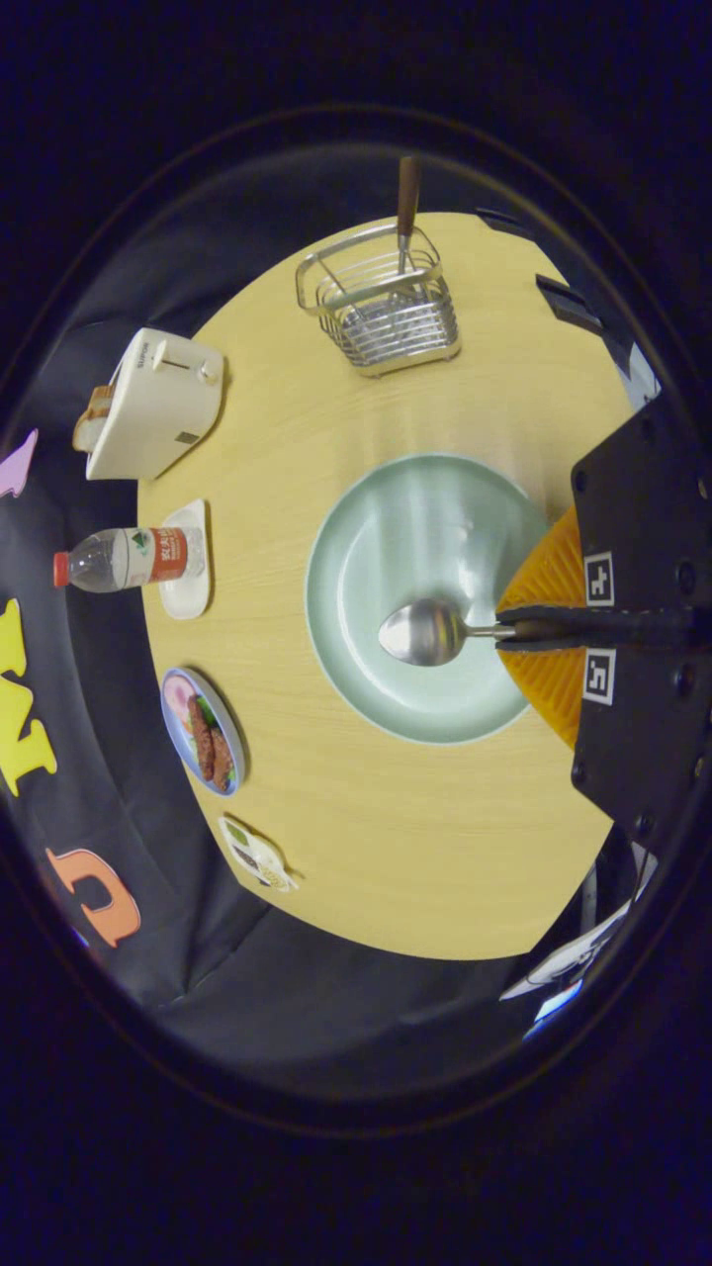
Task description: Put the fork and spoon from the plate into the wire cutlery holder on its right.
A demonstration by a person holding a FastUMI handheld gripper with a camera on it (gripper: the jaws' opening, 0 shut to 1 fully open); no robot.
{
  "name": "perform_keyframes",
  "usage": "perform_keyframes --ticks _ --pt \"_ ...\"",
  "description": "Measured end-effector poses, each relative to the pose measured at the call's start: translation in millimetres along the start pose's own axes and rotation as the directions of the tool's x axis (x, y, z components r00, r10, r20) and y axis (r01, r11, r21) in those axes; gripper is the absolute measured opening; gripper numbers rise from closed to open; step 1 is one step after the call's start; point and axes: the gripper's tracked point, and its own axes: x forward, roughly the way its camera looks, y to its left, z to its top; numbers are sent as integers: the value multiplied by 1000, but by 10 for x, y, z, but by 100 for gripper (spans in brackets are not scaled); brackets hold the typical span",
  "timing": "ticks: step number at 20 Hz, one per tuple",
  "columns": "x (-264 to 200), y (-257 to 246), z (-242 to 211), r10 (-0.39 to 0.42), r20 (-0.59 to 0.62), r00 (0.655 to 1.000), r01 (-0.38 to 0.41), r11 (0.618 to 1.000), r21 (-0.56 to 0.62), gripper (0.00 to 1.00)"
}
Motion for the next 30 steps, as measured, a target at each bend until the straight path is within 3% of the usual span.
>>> perform_keyframes --ticks 6,13,19,30 --pt "-408 -468 212 -28 28 999 29 999 -31 1" --pt "-844 -1242 398 -83 60 995 82 996 20 1" --pt "-895 -1660 401 -90 57 994 86 994 70 1" --pt "-762 -1982 384 -89 -66 994 97 985 140 2"
